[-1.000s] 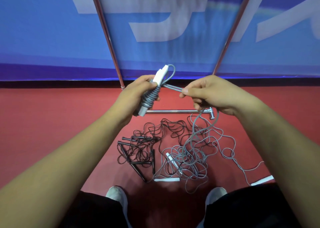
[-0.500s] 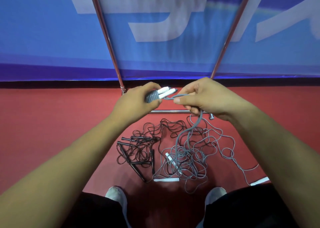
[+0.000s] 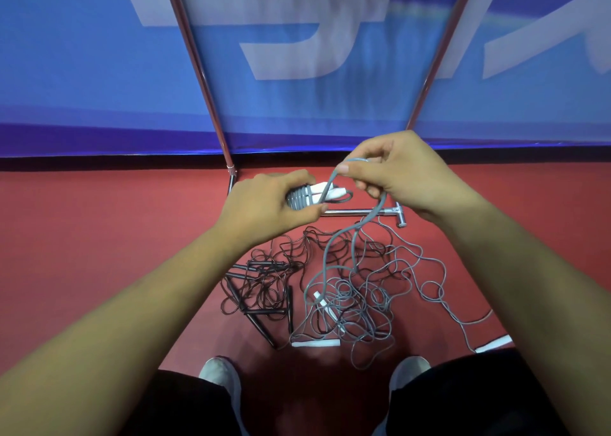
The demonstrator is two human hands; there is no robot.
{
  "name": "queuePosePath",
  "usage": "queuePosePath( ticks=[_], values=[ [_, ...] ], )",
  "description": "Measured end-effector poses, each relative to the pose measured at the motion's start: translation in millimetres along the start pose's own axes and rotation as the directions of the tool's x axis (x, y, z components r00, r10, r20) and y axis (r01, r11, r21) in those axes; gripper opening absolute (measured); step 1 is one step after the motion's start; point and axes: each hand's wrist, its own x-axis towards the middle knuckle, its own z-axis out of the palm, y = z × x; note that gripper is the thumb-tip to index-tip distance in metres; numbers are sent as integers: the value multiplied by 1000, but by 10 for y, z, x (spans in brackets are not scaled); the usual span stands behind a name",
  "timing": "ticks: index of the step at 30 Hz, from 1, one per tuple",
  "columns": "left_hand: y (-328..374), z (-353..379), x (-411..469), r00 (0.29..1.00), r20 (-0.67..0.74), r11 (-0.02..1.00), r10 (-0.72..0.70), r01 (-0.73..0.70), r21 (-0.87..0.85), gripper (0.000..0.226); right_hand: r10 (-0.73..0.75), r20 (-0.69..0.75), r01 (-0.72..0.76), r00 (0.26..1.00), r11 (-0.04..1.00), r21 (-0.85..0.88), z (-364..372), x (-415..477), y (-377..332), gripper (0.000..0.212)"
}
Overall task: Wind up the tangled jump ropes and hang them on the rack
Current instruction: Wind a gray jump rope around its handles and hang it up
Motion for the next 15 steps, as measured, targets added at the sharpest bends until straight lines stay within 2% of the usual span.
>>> queuePosePath(
  ticks=[4,7,11,15],
  values=[
    [-53,-39,1,983,71,983,172,-166,-83,42,-49,-6,48,999,997,-62,-81,40,73,8],
    [-81,-49,-4,949,148,929,277,-226,-292,34,-93,17,94,996,991,-93,-87,64,103,9],
    [-19,-129,-37,954,153,712,256,-79,-698,25,-123,-1,123,992,992,-35,-124,106,143,7],
    [42,-207,-40,993,85,479,84,35,-877,17,-129,6,129,992,991,-19,-72,145,153,10]
  ],
)
